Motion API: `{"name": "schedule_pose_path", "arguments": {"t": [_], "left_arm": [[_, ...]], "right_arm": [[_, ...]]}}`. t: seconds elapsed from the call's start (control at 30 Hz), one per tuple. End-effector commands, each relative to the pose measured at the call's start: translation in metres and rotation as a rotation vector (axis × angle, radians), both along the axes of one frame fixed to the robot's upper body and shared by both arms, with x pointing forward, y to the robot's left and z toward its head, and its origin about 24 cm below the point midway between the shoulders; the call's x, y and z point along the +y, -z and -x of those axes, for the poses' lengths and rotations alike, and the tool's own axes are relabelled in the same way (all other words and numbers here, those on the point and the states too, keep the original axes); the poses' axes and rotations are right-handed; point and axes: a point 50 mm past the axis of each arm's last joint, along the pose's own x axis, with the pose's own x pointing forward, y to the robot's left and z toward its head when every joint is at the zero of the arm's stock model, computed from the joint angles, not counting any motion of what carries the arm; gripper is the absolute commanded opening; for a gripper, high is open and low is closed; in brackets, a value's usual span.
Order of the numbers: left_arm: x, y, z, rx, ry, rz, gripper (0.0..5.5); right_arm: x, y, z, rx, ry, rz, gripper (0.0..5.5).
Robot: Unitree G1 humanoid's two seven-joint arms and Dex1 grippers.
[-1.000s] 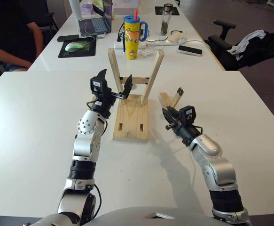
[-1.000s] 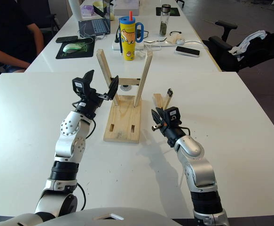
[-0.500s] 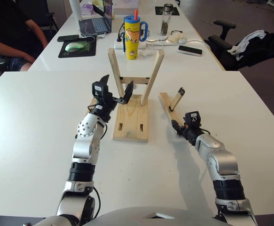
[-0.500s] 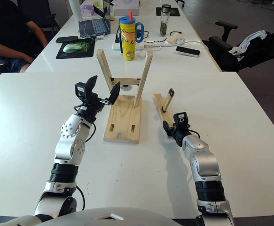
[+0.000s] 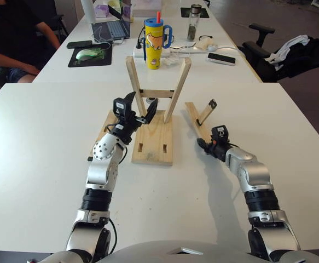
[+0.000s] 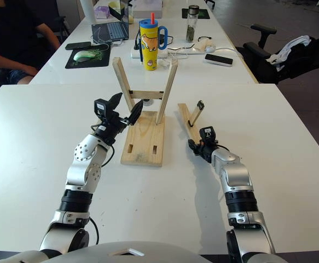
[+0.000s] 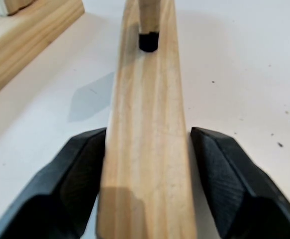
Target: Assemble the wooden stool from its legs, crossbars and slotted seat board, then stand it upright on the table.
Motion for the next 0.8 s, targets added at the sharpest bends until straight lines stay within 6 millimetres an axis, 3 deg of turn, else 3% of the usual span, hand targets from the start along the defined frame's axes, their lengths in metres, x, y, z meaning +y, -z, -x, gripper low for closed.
{"name": "schedule_pose_path", "arguments": {"t": [0.03,0.3,0.6,0.8], "left_arm": [[-0.003,0.002,-0.002,0.007,0.015,-0.043,3.53],[0.002,0.001,-0.007,0.008,-0.033,-0.084,3.47],[0.009,0.003,-0.012,0.040,-0.032,-0.108,3.47],[0.016,-0.004,-0.017,0.050,-0.024,-0.050,3.47]], "right_arm": [[-0.004,0.009,0.002,0.067,-0.010,0.013,2.98],[-0.007,0.003,0.000,0.057,-0.028,0.009,2.04],[-0.022,-0.047,-0.001,-0.266,0.140,-0.103,2.04],[-0.025,-0.095,-0.008,-0.507,0.109,-0.233,2.04]]}}
